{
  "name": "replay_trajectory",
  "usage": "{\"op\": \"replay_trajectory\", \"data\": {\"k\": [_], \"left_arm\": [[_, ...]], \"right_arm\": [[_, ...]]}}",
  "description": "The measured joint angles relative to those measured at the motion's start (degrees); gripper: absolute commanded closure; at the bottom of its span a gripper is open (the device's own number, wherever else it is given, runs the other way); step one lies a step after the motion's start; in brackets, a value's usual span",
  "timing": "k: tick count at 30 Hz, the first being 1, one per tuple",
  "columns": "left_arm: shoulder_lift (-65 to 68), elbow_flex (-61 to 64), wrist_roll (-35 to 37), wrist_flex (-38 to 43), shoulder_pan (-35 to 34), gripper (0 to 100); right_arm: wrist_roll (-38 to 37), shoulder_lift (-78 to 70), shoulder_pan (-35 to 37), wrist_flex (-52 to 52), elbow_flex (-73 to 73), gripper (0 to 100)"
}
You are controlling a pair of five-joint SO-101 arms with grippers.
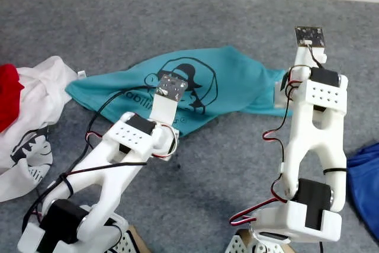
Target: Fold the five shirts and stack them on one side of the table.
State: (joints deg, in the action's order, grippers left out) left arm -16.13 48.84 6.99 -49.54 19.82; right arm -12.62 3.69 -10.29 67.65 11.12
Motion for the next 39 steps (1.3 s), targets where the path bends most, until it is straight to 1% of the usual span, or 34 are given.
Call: {"op": "replay_trajectory", "data": {"k": [4,9,14,17,21,23,25,26,27,34,36,39], "left_arm": [[0.35,-0.97,-0.44,0.44,0.97,87],[1.67,-1.05,-0.44,3.43,1.32,87],[8.44,-3.08,-1.49,4.75,1.32,87],[12.48,-5.89,-3.52,4.75,1.32,87],[15.30,-9.05,-4.04,3.43,1.49,88],[15.65,-9.76,-4.04,3.16,1.49,91],[15.65,-9.93,-4.04,3.08,1.49,98],[15.65,-9.93,-3.96,3.08,1.58,100],[15.65,-10.02,-3.96,3.08,1.58,99],[15.65,-10.11,-3.96,3.08,1.58,99],[15.65,-10.81,-3.96,1.58,1.58,99],[12.57,-12.92,-3.96,-4.40,1.58,99]], "right_arm": [[0.00,0.00,0.09,0.00,0.00,82.8],[0.00,0.00,0.00,0.00,0.00,82.8],[0.00,0.00,0.09,-0.09,2.20,82.8],[0.00,0.00,0.70,-0.09,2.46,82.8],[0.00,0.00,1.58,-0.09,2.46,82.8],[0.00,0.00,2.02,-0.09,2.46,82.8],[0.00,0.00,2.73,-0.09,2.46,82.8],[0.00,0.00,2.90,-0.09,2.46,82.8],[0.00,0.00,2.90,-0.09,2.46,82.8],[1.41,0.00,2.73,-0.09,2.46,82.8],[1.67,0.00,2.90,-0.09,2.46,82.8],[2.11,0.00,2.81,-0.09,2.46,82.8]]}}
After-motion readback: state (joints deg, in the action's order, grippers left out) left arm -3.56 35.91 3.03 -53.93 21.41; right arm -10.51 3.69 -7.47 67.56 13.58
